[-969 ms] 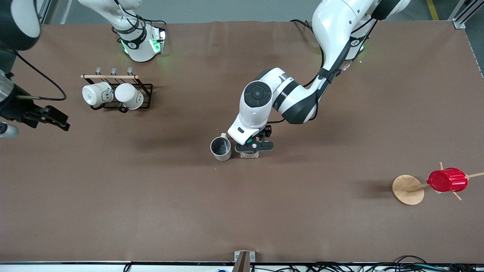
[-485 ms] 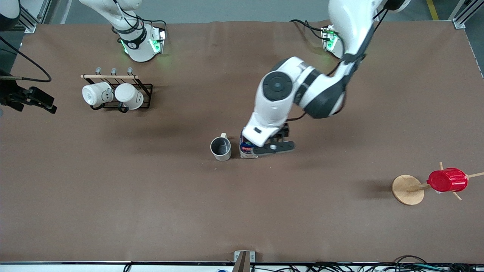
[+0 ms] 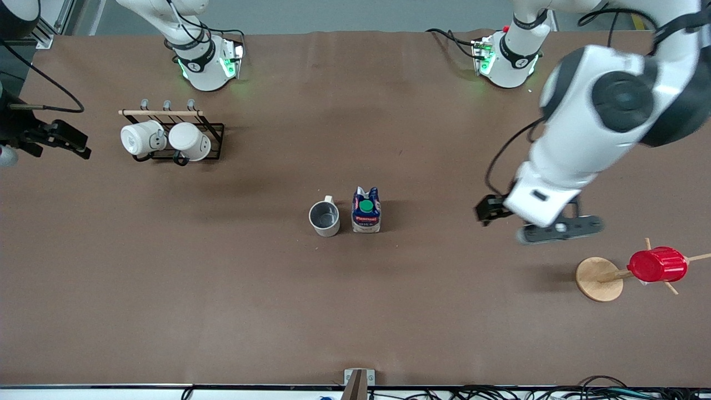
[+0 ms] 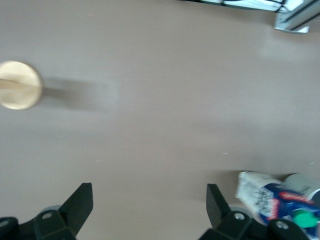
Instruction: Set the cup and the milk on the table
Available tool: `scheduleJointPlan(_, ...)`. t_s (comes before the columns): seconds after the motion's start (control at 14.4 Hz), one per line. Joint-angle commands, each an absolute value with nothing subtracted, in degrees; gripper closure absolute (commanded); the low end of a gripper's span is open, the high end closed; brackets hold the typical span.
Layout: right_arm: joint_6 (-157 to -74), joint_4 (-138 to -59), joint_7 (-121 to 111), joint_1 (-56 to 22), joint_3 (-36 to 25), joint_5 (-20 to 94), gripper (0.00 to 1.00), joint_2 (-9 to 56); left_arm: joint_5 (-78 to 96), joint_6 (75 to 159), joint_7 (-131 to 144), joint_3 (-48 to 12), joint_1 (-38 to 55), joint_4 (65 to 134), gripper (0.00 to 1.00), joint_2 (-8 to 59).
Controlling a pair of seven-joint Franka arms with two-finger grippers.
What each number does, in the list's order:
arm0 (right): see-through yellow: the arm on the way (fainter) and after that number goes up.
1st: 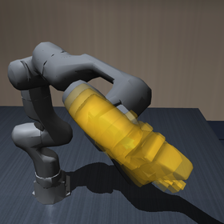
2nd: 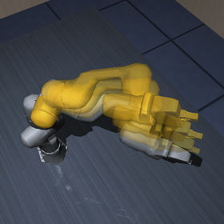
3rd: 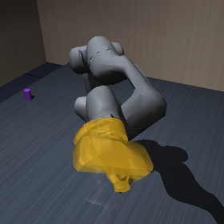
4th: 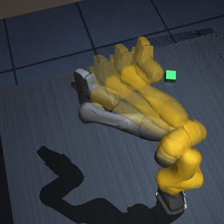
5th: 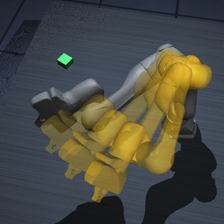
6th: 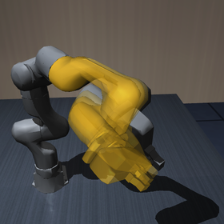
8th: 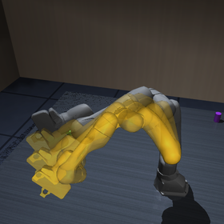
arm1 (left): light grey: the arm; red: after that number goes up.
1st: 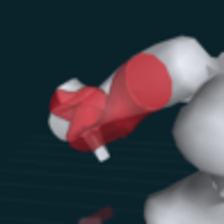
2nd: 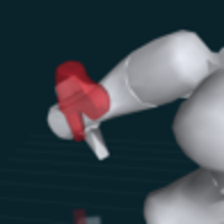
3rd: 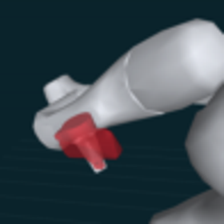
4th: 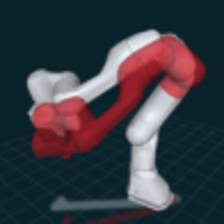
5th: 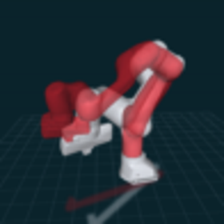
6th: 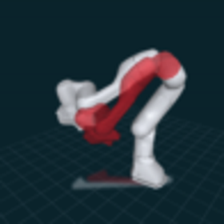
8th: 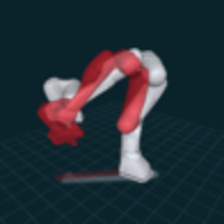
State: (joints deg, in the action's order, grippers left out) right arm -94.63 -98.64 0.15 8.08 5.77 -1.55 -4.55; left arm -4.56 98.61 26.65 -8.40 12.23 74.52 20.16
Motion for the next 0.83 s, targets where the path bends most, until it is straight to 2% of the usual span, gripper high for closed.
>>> scheduleJointPlan(0.0, -95.27, -101.6, -0.53, 8.17, 6.06, -1.32, 0.0, -7.38, -2.47, 95.72, 20.94, -9.49, 8.01, 79.35, 0.0, 13.9)
scheduleJointPlan(0.35, -95.19, -101.51, -0.7, 8.26, 5.98, -1.32, 0.0, -7.29, 1.84, 89.66, 10.82, -9.4, 1.06, 88.57, 0.0, 1.52)
scheduleJointPlan(0.55, -95.1, -101.51, -0.7, 8.26, 5.98, -1.32, 0.0, -7.29, 1.93, 89.47, 6.43, -8.97, 0.7, 98.32, 0.0, -7.01)
scheduleJointPlan(0.76, -95.01, -101.6, -0.7, 8.35, 5.98, -1.32, 0.0, -7.29, 1.85, 88.95, 5.63, -7.92, 1.14, 99.14, 0.0, -8.26)
